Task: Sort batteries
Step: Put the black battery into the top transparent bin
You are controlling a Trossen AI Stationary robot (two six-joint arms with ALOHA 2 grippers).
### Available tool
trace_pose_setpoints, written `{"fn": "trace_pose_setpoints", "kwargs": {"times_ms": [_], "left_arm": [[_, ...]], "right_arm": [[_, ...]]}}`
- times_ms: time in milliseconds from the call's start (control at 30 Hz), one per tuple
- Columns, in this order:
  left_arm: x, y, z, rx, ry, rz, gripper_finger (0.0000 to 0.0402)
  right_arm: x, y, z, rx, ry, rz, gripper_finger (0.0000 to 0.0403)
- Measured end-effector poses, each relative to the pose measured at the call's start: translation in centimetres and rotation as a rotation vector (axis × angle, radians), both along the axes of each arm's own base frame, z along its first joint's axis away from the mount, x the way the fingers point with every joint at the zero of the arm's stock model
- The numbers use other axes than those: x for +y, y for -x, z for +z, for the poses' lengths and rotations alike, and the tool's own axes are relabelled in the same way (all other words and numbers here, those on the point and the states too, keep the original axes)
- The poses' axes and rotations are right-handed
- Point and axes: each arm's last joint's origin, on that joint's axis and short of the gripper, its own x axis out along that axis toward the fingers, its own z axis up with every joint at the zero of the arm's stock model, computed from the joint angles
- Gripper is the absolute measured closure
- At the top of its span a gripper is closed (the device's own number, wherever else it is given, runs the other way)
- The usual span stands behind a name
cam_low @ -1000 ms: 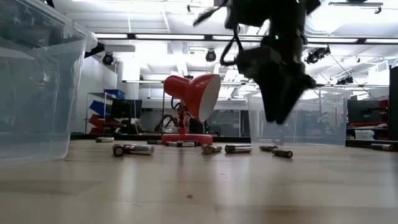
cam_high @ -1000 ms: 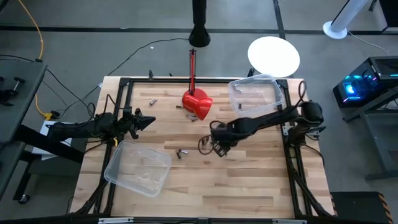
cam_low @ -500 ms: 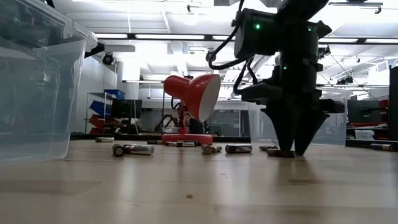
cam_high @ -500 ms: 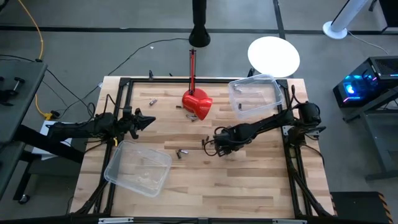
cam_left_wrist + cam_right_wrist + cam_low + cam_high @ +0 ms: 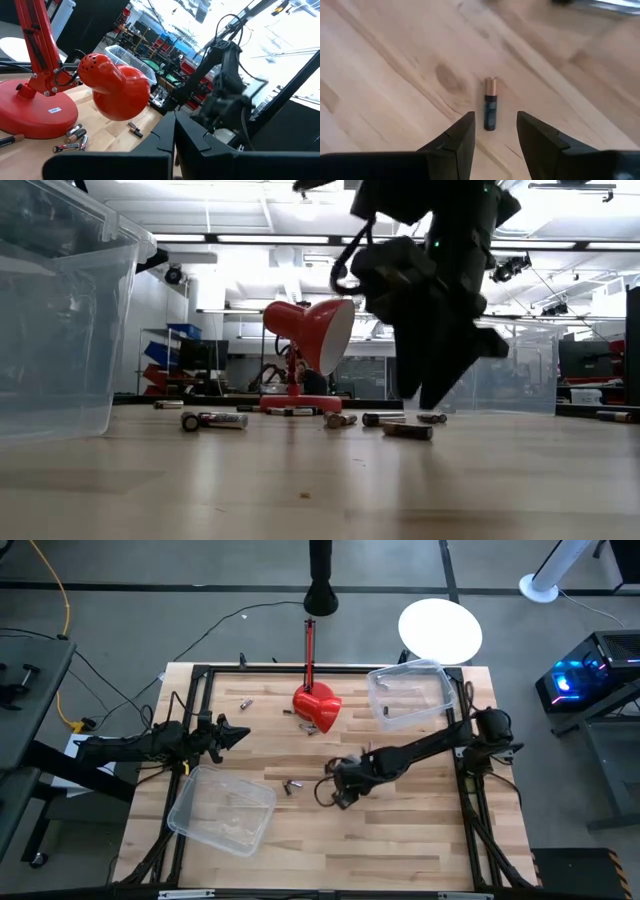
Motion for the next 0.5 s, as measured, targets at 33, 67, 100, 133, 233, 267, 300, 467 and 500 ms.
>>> {"fn": "trace_pose_setpoints", "kwargs": {"times_ms": [33,67,100,133,233,267,300,467,500], "left_arm": [[0.0,0.0,0.0,0.0,0.0,0.0,0.0401],[0.0,0.0,0.0,0.001,0.0,0.0,0.0401],[0.0,0.0,0.0,0.0,0.0,0.0,0.0401],[0.0,0.0,0.0,0.0,0.0,0.0,0.0401],[0.0,0.0,0.0,0.001,0.0,0.0,0.0401],[0.0,0.0,0.0,0.0,0.0,0.0,0.0401],[0.0,0.0,0.0,0.0,0.0,0.0,0.0401],[0.0,0.0,0.0,0.004,0.0,0.0,0.0401],[0.0,0.0,0.0,0.005,0.0,0.0,0.0401]], "right_arm": [[0.3,0.0,-0.4,0.013,0.006,0.015,0.0265],[0.5,0.0,-0.9,0.028,0.013,0.021,0.0265],[0.7,0.0,-1.3,0.036,0.016,0.021,0.0265],[0.8,-0.1,-1.6,0.038,0.016,0.022,0.0265],[1.5,-0.7,-1.9,-0.011,-0.002,0.039,0.0265],[1.7,-0.8,-1.9,-0.011,0.0,0.046,0.0265],[2.0,-0.9,-1.6,-0.017,0.009,0.058,0.0265],[3.5,-2.6,1.1,-0.134,0.087,0.116,0.0265],[3.6,-3.0,1.5,-0.154,0.094,0.132,0.0265]]}}
